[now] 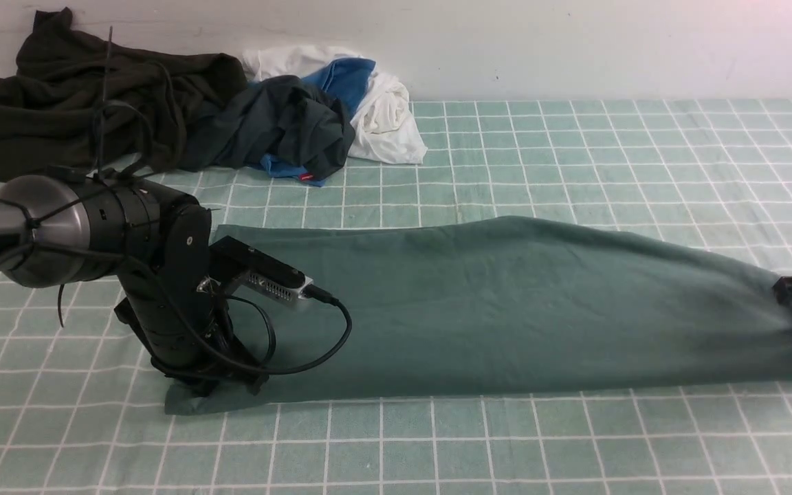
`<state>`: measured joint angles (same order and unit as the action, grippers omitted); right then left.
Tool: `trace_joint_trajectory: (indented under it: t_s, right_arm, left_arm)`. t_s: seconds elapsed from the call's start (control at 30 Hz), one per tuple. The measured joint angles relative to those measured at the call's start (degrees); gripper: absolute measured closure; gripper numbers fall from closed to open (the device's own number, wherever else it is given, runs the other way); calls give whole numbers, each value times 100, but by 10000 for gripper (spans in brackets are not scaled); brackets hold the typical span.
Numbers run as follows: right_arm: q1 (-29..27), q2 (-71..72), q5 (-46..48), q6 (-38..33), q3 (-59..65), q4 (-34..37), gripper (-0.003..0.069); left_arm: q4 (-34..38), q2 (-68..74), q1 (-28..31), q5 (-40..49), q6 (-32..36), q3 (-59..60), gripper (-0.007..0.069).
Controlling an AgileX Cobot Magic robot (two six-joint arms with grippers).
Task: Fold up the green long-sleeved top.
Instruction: Use the right arm to drag the right edge of the fabric to the left and folds it over the left edge
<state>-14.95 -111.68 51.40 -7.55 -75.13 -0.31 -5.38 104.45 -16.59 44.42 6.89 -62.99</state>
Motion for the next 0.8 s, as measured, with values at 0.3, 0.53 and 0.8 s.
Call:
trace_joint_trajectory:
  t_s: [0.3, 0.53, 0.8]
  right_arm:
    - [253, 1664, 120, 645, -273, -818, 618]
    - [1751, 2220, 653, 180, -1293, -366, 618]
    - [4371, 1148, 759, -14, -2465, 256, 618]
  left_arm:
    - [-19, -2107, -1, 518, -28, 21, 627]
    - [-19, -3617, -1, 767, -72, 21, 627]
    - [-19, -4835, -1, 1534, -88, 44, 627]
